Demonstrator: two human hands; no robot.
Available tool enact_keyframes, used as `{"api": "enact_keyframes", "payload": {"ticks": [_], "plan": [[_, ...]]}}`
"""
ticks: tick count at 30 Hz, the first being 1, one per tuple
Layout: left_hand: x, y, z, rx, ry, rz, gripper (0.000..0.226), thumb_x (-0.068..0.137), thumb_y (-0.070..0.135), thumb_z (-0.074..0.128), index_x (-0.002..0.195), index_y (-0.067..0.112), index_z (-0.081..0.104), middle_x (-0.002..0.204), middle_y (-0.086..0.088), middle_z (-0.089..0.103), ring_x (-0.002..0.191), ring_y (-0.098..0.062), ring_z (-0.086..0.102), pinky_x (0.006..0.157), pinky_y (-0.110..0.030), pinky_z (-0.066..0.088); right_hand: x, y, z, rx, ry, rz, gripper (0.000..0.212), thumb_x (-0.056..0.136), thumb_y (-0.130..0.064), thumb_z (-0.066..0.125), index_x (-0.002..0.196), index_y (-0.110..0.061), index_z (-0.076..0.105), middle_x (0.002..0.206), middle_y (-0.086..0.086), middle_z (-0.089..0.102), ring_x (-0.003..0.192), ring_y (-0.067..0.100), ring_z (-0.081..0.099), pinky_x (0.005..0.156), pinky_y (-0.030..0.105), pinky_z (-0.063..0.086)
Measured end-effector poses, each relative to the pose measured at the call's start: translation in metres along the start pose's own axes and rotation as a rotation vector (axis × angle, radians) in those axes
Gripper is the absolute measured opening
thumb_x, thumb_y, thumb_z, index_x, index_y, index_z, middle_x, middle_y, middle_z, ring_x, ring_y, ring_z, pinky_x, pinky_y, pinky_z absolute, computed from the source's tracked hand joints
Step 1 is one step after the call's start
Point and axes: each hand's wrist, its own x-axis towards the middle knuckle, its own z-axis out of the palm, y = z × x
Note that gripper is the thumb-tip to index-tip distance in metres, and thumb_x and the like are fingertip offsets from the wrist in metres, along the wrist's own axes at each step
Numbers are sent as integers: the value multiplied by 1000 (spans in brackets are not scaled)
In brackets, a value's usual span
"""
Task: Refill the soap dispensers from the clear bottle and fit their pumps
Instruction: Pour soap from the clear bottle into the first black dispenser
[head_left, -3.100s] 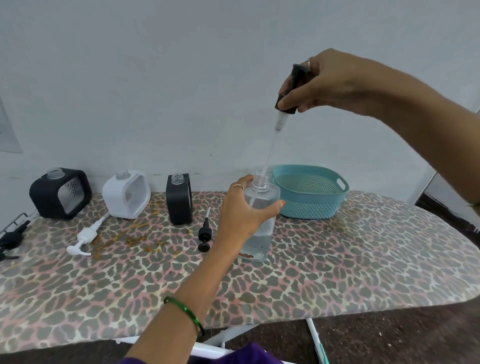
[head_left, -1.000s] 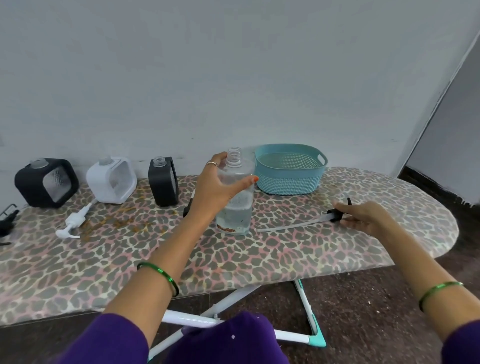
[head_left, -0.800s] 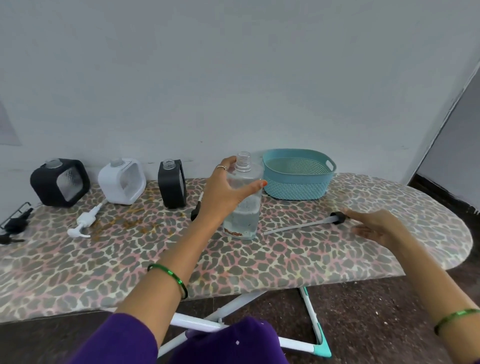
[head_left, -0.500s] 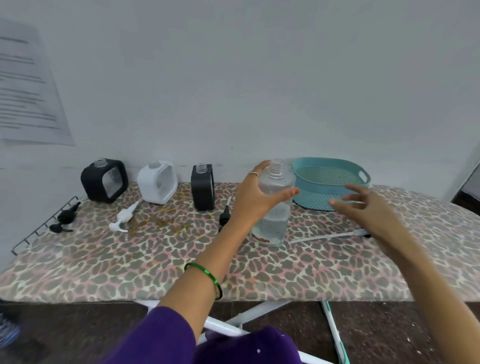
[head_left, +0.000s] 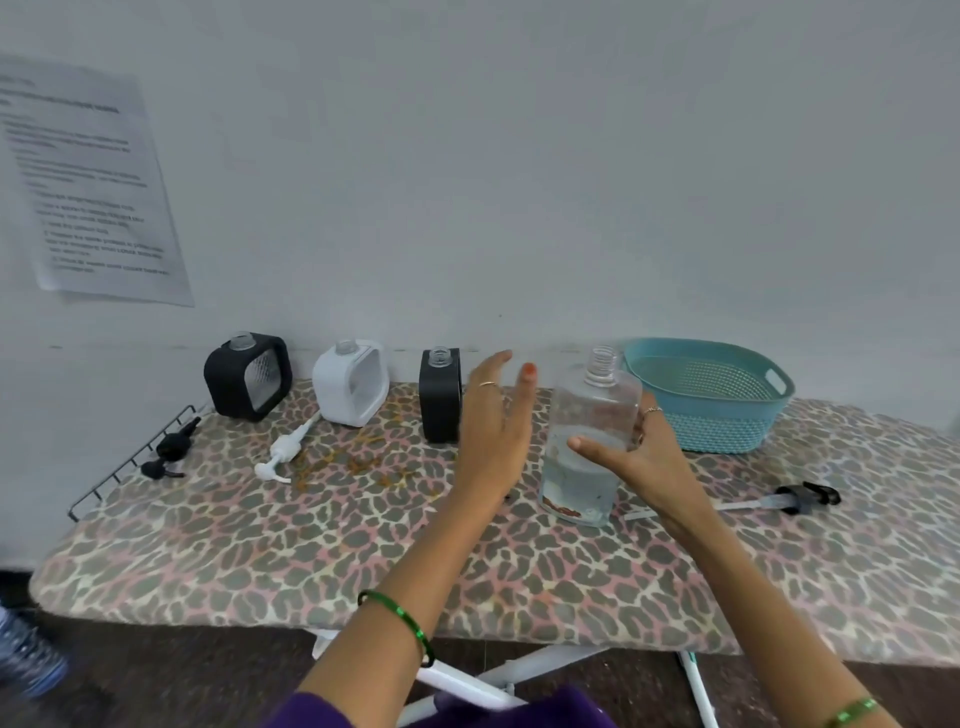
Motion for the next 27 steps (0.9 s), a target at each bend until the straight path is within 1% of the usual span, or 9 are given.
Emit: {"api": "enact_keyframes", "payload": {"ticks": [4, 9, 12, 15, 19, 20, 22, 25, 27], "plan": [[12, -31, -20, 151, 330, -44, 62, 91, 39, 62, 140, 9, 38, 140, -4, 39, 129, -21, 42, 108, -32, 38, 2, 5, 3, 20, 16, 0, 87, 57, -41, 90, 130, -25, 45, 119, -6, 63, 104, 4, 63, 89, 30, 54], [35, -57, -26, 199, 305, -230, 90, 86, 36, 72, 149, -1, 19, 154, -14, 23, 143, -27, 25, 116, -37, 27, 4, 10, 7, 71, 28, -22, 87, 53, -44, 87, 127, -27, 44, 121, -2, 62, 107, 12, 63, 92, 41, 53], [50, -73, -23, 216, 262, -362, 95, 76, 49, 75, 140, -6, 33, 146, -19, 37, 133, -32, 38, 108, -46, 40, 8, 12, 5, 102, 25, -30, 85, 53, -39, 88, 126, -26, 45, 121, 0, 62, 108, 15, 63, 94, 45, 52], [60, -82, -18, 206, 249, -392, 75, 74, 45, 78, 123, -2, 48, 119, -16, 54, 107, -30, 55, 83, -39, 52, 10, 15, 6, 110, 25, -41, 84, 54, -39, 88, 125, -27, 45, 120, 0, 62, 109, 16, 63, 94, 48, 51], [68, -84, -16, 184, 279, -374, 32, 82, 22, 74, 97, 7, 49, 93, -4, 52, 79, -17, 52, 53, -13, 38, 10, 16, 9, 138, 30, -72, 83, 55, -37, 87, 127, -24, 47, 120, 2, 63, 108, 17, 64, 93, 47, 52], [69, -84, -17, 172, 294, -368, 28, 83, 18, 72, 92, 9, 48, 87, -2, 52, 72, -14, 50, 46, -12, 38, 9, 17, 9, 144, 28, -78, 82, 55, -36, 87, 127, -23, 48, 119, 2, 64, 108, 18, 64, 92, 46, 52], [67, -82, -24, 150, 317, -347, 25, 82, 16, 71, 87, 10, 47, 81, -1, 52, 66, -12, 50, 44, -12, 38, 7, 17, 10, 163, 41, -80, 82, 53, -36, 86, 126, -23, 50, 118, 1, 65, 106, 17, 65, 89, 41, 54], [67, -79, -41, 100, 291, -295, 26, 83, 21, 72, 92, 7, 51, 85, -3, 57, 72, -16, 55, 53, -21, 44, 11, 14, 7, 169, 43, -110, 80, 52, -37, 86, 123, -26, 51, 116, 0, 65, 105, 15, 65, 85, 34, 55], [60, -68, -59, 85, 231, -253, 28, 84, 25, 72, 99, 9, 55, 89, 2, 61, 74, -7, 57, 53, -13, 44, 13, 12, 7, 173, 71, -116, 76, 53, -36, 86, 120, -28, 51, 115, -2, 65, 103, 13, 66, 82, 28, 55]]}}
